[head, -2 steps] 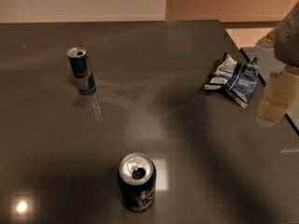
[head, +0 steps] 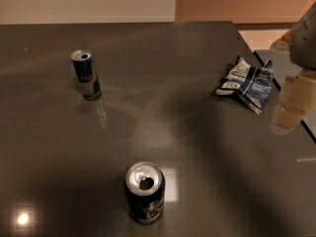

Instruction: Knock redbull can over

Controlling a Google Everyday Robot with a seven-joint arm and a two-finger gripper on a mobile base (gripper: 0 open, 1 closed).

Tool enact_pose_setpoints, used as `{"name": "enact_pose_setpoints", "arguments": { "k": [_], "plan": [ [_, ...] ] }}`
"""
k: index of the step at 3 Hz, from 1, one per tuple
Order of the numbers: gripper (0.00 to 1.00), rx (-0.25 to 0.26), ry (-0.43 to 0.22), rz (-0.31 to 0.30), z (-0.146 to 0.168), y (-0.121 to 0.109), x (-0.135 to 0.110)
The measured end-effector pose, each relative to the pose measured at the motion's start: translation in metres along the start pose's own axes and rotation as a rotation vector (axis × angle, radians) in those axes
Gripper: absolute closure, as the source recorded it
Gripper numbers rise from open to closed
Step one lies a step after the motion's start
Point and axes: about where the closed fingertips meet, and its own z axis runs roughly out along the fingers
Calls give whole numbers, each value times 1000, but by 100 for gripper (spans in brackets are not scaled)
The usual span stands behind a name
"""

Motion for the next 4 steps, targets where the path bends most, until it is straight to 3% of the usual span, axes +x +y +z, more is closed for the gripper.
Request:
{"name": "enact_pose_setpoints", "arguments": {
  "k": [2, 4],
  "plan": [
    [0, 2, -207, -25, 22, -40, -84],
    [0, 0, -354, 0, 48, -63, -152]
  ]
}}
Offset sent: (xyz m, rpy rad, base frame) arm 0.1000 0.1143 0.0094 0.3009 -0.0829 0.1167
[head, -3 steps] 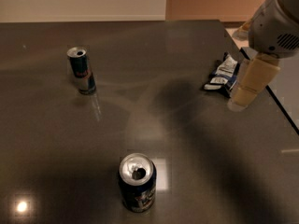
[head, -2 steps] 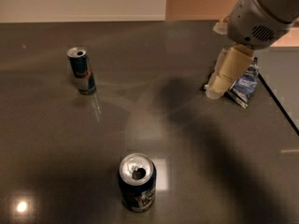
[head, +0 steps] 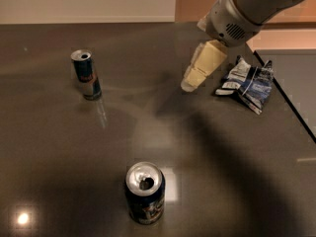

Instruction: Knock redbull can over

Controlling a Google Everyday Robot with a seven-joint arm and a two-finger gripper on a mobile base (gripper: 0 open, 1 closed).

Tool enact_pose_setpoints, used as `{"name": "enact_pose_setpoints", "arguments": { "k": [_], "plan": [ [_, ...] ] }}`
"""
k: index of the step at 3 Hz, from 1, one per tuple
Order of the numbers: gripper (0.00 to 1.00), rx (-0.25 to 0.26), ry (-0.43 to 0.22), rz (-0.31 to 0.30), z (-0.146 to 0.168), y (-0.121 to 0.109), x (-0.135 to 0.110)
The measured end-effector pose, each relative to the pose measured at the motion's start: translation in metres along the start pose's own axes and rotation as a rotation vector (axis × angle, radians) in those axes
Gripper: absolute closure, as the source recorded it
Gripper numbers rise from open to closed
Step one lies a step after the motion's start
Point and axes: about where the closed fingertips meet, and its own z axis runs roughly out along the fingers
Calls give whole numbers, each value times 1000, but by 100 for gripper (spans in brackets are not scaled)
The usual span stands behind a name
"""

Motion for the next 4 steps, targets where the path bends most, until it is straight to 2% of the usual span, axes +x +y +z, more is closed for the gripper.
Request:
{"name": "enact_pose_setpoints", "arguments": {
  "k": [2, 4],
  "plan": [
    [0, 11, -106, 58, 53, -6, -56],
    [0, 36, -211, 68, 102, -6, -115]
  ]
}}
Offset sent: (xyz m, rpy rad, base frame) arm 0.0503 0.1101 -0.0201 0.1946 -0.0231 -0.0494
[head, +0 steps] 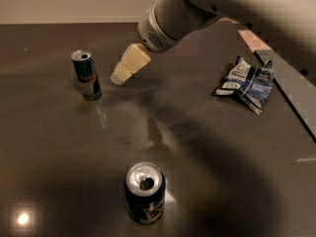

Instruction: Knock redbull can over

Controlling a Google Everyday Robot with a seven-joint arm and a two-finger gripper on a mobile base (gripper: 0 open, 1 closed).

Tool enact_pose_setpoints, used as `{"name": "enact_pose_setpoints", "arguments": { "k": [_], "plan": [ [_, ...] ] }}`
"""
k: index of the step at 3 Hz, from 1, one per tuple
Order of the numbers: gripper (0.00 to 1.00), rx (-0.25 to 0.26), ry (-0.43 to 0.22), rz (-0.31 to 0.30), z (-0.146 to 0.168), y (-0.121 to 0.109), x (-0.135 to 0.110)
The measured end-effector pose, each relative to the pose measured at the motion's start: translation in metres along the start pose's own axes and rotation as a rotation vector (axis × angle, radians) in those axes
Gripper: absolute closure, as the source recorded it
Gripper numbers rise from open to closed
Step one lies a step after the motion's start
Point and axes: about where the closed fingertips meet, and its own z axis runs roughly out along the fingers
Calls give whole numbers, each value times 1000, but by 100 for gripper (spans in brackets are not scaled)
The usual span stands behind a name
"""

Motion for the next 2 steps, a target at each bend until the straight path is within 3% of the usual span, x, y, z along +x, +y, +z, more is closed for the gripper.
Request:
{"name": "enact_pose_setpoints", "arguments": {
  "k": [2],
  "plan": [
    [0, -29, -55, 13, 44, 10, -31]
  ]
}}
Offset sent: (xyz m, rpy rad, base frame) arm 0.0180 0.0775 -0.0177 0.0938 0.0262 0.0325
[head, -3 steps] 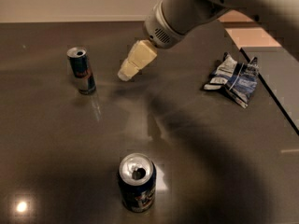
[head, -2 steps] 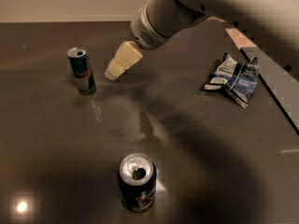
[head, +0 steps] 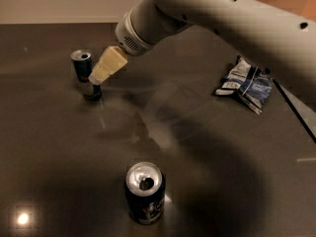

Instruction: Knock redbull can over

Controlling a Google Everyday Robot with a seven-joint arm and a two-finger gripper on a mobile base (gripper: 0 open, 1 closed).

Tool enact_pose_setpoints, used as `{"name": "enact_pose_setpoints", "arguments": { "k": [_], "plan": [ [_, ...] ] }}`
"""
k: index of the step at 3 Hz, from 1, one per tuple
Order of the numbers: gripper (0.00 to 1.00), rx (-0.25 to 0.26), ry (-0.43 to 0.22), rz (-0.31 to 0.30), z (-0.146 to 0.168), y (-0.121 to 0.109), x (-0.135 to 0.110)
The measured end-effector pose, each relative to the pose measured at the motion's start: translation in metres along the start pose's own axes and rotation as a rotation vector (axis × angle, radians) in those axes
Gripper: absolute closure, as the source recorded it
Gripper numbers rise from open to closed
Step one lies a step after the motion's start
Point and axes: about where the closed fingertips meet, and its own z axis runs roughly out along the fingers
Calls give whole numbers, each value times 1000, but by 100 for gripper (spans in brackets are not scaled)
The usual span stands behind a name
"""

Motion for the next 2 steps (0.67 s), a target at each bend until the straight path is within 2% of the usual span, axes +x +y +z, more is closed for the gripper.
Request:
{"name": "enact_pose_setpoints", "arguments": {
  "k": [2],
  "plan": [
    [0, -33, -41, 23, 33, 11, -20]
  ]
}}
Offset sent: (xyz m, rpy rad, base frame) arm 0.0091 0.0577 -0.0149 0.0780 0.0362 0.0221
